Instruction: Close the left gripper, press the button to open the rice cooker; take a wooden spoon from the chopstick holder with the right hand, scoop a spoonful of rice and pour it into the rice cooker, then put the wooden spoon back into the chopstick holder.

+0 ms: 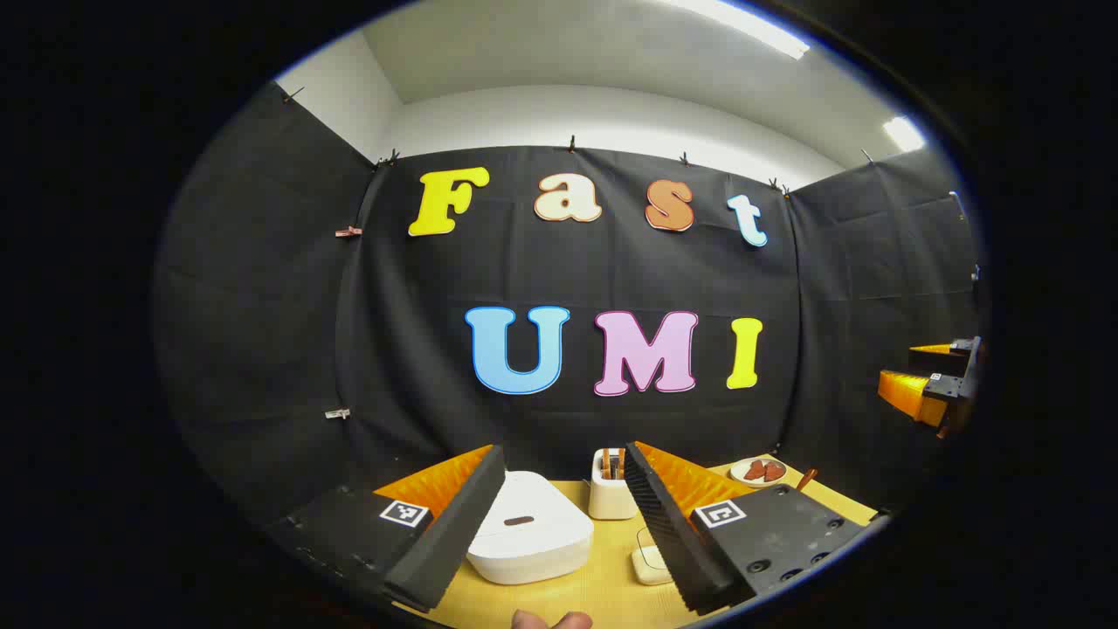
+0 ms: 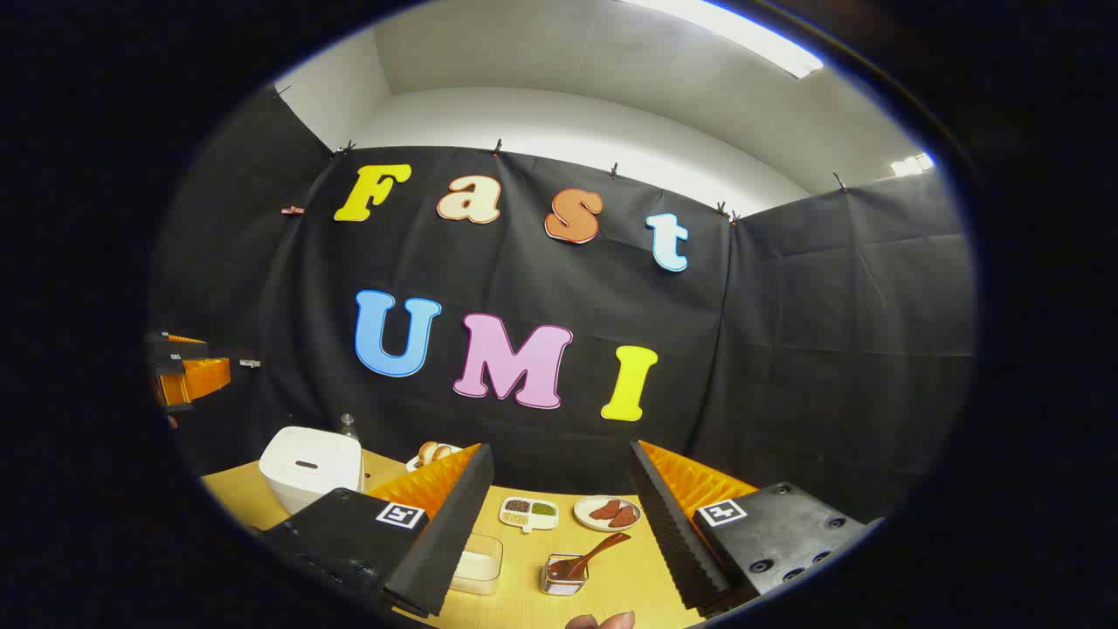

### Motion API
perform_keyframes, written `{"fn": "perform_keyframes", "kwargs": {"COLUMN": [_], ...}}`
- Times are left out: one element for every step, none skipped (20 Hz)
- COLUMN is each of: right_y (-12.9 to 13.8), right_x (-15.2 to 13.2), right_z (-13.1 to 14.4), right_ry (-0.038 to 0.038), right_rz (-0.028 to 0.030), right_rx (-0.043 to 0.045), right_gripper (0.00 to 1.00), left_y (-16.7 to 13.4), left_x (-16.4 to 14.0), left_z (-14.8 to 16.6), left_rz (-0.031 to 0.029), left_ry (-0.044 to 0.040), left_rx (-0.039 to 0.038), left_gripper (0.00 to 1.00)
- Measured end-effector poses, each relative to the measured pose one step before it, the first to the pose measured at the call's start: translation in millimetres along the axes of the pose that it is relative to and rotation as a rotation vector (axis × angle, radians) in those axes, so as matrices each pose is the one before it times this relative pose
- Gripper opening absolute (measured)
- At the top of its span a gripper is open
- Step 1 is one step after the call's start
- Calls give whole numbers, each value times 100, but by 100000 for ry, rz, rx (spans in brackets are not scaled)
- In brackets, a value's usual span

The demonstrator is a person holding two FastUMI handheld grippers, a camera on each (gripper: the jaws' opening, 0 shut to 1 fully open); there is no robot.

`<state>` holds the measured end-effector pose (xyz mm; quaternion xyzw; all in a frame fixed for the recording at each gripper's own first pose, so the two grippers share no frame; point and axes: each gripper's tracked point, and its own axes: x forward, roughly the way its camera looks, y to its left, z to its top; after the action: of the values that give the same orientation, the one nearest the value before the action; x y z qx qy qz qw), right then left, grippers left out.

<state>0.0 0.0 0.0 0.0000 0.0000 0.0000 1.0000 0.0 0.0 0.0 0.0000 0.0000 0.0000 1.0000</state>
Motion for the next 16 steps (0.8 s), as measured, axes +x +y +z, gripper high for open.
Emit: {"fn": "perform_keyframes", "kwargs": {"right_y": [-40,-95,-56,87,39,40,12,71,81,36,-13,-76,84,81,68,-29], "right_x": [-37,-14,-35,-43,-27,0,-6,-18,79,37,98,-52,17,76,109,-23], "right_z": [146,101,106,-37,-17,-51,-29,-43,-4,77,101,-145,-88,0,12,-21], "right_ry": [-284,-207,-195,-30,32,-33,103,-66,-127,-227,-196,-125,5,-47,23,-159], "right_rz": [-404,-594,-180,174,-54,10,59,69,160,-118,-283,-201,194,25,-30,6], "right_rx": [85,-74,65,-17,-181,-107,-49,61,62,-98,-324,-301,-223,-161,-132,-37], "right_gripper": [97,97,97,97,97,97,99,97,97,97,97,97,97,97,97,97], "left_y": [89,-84,71,103,29,15,-9,139,72,21,-68,-61,-24,3,1,-82], "left_x": [70,71,29,87,-75,73,78,39,-25,-45,19,-75,40,80,16,-9], "left_z": [-10,-241,46,-184,22,-50,55,-138,22,42,-5,-106,35,-282,8,-109], "left_rz": [138,-95,205,91,281,186,-112,55,298,266,-67,-119,-312,35,-247,40], "left_ry": [218,221,353,248,97,8,50,44,3,60,-58,-35,19,228,53,189], "left_rx": [-714,-504,-183,-10,67,74,152,344,499,365,179,102,82,90,-70,-151], "left_gripper": [95,95,95,95,95,95,95,95,95,95,95,95,95,95,95,95]}}
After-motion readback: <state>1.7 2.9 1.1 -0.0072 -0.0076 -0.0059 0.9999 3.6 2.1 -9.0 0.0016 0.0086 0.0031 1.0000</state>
